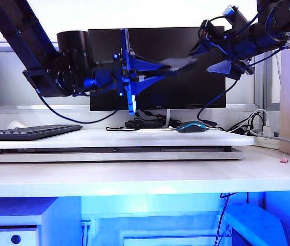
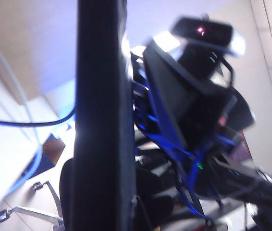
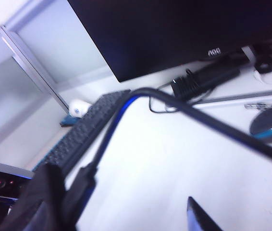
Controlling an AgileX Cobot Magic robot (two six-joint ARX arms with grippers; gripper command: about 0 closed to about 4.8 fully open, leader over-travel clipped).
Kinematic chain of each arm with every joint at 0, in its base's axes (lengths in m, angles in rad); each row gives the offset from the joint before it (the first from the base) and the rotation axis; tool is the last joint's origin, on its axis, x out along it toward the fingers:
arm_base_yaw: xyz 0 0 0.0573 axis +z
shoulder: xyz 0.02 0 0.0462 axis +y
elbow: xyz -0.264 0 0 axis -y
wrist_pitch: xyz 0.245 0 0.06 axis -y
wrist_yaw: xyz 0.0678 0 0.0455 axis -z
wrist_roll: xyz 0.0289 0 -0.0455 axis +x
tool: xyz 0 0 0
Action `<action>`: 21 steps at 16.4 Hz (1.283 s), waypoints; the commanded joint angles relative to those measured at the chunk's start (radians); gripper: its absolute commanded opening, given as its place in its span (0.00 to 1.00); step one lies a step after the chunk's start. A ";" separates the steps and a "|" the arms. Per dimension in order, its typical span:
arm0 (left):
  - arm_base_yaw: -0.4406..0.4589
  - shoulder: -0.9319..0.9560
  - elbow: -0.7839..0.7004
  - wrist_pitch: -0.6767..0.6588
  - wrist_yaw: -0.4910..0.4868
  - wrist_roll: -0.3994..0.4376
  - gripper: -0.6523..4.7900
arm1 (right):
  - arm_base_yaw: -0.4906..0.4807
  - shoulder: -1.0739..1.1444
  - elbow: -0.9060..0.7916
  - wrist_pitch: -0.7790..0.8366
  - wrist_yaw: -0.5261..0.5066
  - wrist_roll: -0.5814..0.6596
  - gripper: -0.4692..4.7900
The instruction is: Unplug the data cable of the portable hard drive.
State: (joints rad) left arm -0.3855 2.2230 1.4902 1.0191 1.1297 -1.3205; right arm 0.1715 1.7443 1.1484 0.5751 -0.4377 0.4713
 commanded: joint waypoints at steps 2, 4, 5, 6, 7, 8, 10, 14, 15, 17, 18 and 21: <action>-0.023 -0.023 0.006 0.045 0.020 0.003 0.11 | 0.042 0.016 0.020 0.061 0.013 0.027 0.66; -0.022 -0.023 0.006 0.045 0.017 0.003 0.11 | 0.043 0.019 0.028 0.057 0.008 0.028 0.66; -0.022 -0.023 0.006 0.045 0.018 0.003 0.11 | 0.046 0.019 0.030 0.074 0.013 0.027 0.61; -0.022 -0.023 0.006 0.045 0.016 0.003 0.11 | 0.045 0.019 0.030 0.072 0.011 0.027 0.59; -0.020 -0.023 0.006 0.045 0.013 0.005 0.11 | 0.045 0.019 0.030 0.059 0.011 0.027 0.59; -0.014 -0.023 0.006 0.045 0.008 0.007 0.11 | 0.045 0.019 0.030 0.057 0.011 0.027 0.59; 0.010 -0.022 0.006 0.044 -0.004 0.006 0.11 | 0.043 0.019 0.030 0.058 0.013 0.027 0.59; 0.015 -0.022 0.006 0.044 0.014 0.004 0.11 | 0.043 0.019 0.030 0.078 0.021 0.027 0.59; 0.015 -0.022 0.006 0.045 0.016 0.003 0.11 | 0.043 0.019 0.030 0.084 0.026 0.026 0.51; 0.015 -0.023 0.006 0.044 0.020 0.003 0.11 | 0.043 0.019 0.030 0.085 0.044 0.026 0.48; 0.015 -0.022 0.006 0.045 0.022 0.003 0.11 | 0.043 0.020 0.030 0.088 0.043 0.026 0.35; 0.014 -0.022 0.006 0.045 0.023 0.003 0.11 | 0.043 0.021 0.030 0.090 0.043 0.027 0.31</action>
State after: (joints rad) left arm -0.3721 2.2131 1.4902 1.0344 1.1488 -1.3224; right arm 0.2142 1.7668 1.1740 0.6472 -0.3969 0.4976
